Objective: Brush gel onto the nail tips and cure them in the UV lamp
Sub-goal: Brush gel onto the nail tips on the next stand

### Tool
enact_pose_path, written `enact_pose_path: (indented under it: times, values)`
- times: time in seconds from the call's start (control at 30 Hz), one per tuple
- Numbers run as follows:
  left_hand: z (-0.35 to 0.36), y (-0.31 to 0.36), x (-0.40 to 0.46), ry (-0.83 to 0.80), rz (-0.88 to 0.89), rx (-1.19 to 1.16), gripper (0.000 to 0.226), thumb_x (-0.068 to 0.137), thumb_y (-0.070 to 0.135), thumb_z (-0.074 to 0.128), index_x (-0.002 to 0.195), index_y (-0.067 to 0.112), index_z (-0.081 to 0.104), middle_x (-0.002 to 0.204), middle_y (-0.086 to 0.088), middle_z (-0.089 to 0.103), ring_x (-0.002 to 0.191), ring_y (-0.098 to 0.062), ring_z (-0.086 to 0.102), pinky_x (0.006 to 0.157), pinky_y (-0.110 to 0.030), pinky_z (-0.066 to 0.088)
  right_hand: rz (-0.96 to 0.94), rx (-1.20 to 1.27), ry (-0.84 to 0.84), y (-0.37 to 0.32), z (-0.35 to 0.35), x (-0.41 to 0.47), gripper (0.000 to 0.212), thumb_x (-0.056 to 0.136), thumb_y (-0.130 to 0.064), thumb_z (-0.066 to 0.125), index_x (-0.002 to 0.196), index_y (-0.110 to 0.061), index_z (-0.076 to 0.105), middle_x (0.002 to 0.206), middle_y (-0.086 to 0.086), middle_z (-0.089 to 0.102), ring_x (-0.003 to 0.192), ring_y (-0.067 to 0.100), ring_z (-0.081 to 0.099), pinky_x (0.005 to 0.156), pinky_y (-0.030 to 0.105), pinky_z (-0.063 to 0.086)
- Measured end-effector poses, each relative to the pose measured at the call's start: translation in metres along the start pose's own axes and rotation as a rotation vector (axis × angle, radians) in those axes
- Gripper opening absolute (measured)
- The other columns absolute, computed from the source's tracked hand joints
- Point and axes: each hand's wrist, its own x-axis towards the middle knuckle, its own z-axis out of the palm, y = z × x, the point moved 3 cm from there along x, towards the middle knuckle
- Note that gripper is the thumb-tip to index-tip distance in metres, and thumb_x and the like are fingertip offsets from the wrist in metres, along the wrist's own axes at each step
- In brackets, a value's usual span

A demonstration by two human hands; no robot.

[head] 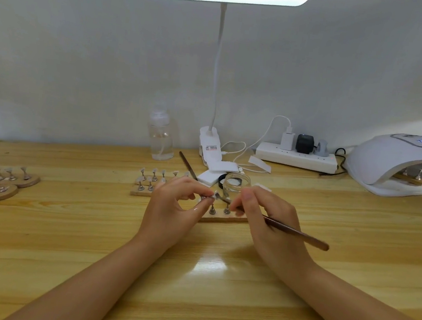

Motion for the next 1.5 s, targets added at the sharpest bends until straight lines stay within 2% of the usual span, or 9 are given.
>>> enact_pose_path:
  times: [0.1, 0.23, 0.37, 0.5, 0.63, 0.77, 1.17, 1.27, 1.5]
  values:
    - [0.0003, -0.0007, 0.0002, 0.0, -0.012, 0.005, 0.014, 0.071, 0.014, 0.075, 0.078, 0.025, 0.07, 0.077, 0.017, 0.064, 0.07, -0.005, 0.055, 0.082, -0.056, 0.043, 0.004, 0.088, 0.045, 0.0004, -0.002, -0.0013, 0.044, 0.088, -0.038, 0.036, 0.062, -0.014, 0.062, 0.059, -0.001, 0.061, 0.06, 0.006, 0.06, 0.059, 0.018, 0.048]
    - [0.0012, -0.0014, 0.0014, -0.007, -0.001, 0.004, 0.012, 0.071, 0.013, 0.075, 0.079, 0.022, 0.071, 0.079, 0.014, 0.065, 0.072, -0.012, 0.058, 0.079, -0.056, 0.044, -0.021, -0.02, 0.025, -0.0026, -0.0004, 0.0016, 0.025, 0.09, -0.037, 0.043, 0.074, -0.029, 0.06, 0.067, -0.012, 0.063, 0.071, -0.001, 0.06, 0.064, 0.009, 0.044]
    - [0.0008, -0.0024, 0.0006, -0.004, -0.007, 0.002, 0.009, 0.071, 0.015, 0.075, 0.078, 0.02, 0.071, 0.078, 0.012, 0.066, 0.073, -0.013, 0.059, 0.08, -0.055, 0.043, 0.018, 0.078, 0.049, -0.0006, -0.0017, -0.0009, 0.04, 0.087, -0.041, 0.04, 0.063, -0.019, 0.063, 0.061, -0.002, 0.064, 0.061, 0.006, 0.062, 0.061, 0.026, 0.052]
    - [0.0009, -0.002, 0.0009, -0.006, -0.002, 0.007, 0.008, 0.071, 0.015, 0.075, 0.078, 0.018, 0.072, 0.077, 0.012, 0.066, 0.072, -0.012, 0.058, 0.079, -0.053, 0.044, -0.022, -0.017, 0.035, -0.0037, -0.0009, 0.0012, 0.027, 0.088, -0.04, 0.039, 0.074, -0.03, 0.059, 0.067, -0.01, 0.063, 0.07, -0.001, 0.06, 0.064, 0.008, 0.043]
    - [0.0015, -0.0021, 0.0012, -0.012, -0.02, 0.0, 0.007, 0.072, 0.017, 0.074, 0.078, 0.021, 0.071, 0.076, 0.013, 0.066, 0.074, -0.012, 0.059, 0.079, -0.053, 0.044, 0.043, 0.115, 0.041, -0.0013, -0.0012, -0.0011, 0.042, 0.086, -0.043, 0.038, 0.062, -0.017, 0.061, 0.064, 0.001, 0.064, 0.06, 0.006, 0.062, 0.06, 0.021, 0.051]
    - [0.0018, -0.003, 0.0011, -0.023, -0.029, -0.003, 0.007, 0.072, 0.016, 0.074, 0.078, 0.019, 0.071, 0.077, 0.013, 0.066, 0.076, -0.014, 0.059, 0.08, -0.054, 0.043, 0.01, 0.008, 0.054, -0.0011, -0.002, 0.0006, 0.03, 0.09, -0.037, 0.045, 0.068, -0.024, 0.062, 0.066, -0.006, 0.064, 0.067, 0.002, 0.06, 0.062, 0.011, 0.044]
    - [0.0007, 0.0, 0.001, -0.029, -0.02, 0.024, 0.014, 0.071, 0.011, 0.075, 0.077, 0.023, 0.07, 0.074, 0.017, 0.062, 0.076, -0.012, 0.057, 0.082, -0.056, 0.042, -0.015, -0.007, 0.065, 0.0005, -0.0018, 0.0002, 0.044, 0.088, -0.04, 0.039, 0.06, -0.014, 0.062, 0.059, -0.006, 0.062, 0.061, 0.007, 0.061, 0.062, 0.025, 0.049]
    - [0.0009, -0.0007, 0.0011, -0.031, -0.014, 0.029, 0.014, 0.071, 0.01, 0.075, 0.078, 0.021, 0.071, 0.074, 0.017, 0.062, 0.076, -0.013, 0.057, 0.08, -0.055, 0.043, -0.049, -0.091, 0.049, -0.0014, -0.0011, 0.0017, 0.036, 0.088, -0.04, 0.038, 0.069, -0.021, 0.063, 0.064, -0.012, 0.061, 0.068, 0.004, 0.059, 0.063, 0.016, 0.044]
    - [0.0006, -0.0012, 0.0006, -0.03, -0.017, 0.025, 0.017, 0.071, 0.01, 0.075, 0.077, 0.026, 0.069, 0.074, 0.018, 0.062, 0.076, -0.011, 0.057, 0.08, -0.055, 0.043, -0.042, -0.066, 0.058, -0.0018, -0.0013, 0.001, 0.037, 0.088, -0.04, 0.037, 0.067, -0.022, 0.061, 0.062, -0.011, 0.061, 0.067, 0.005, 0.059, 0.065, 0.018, 0.045]
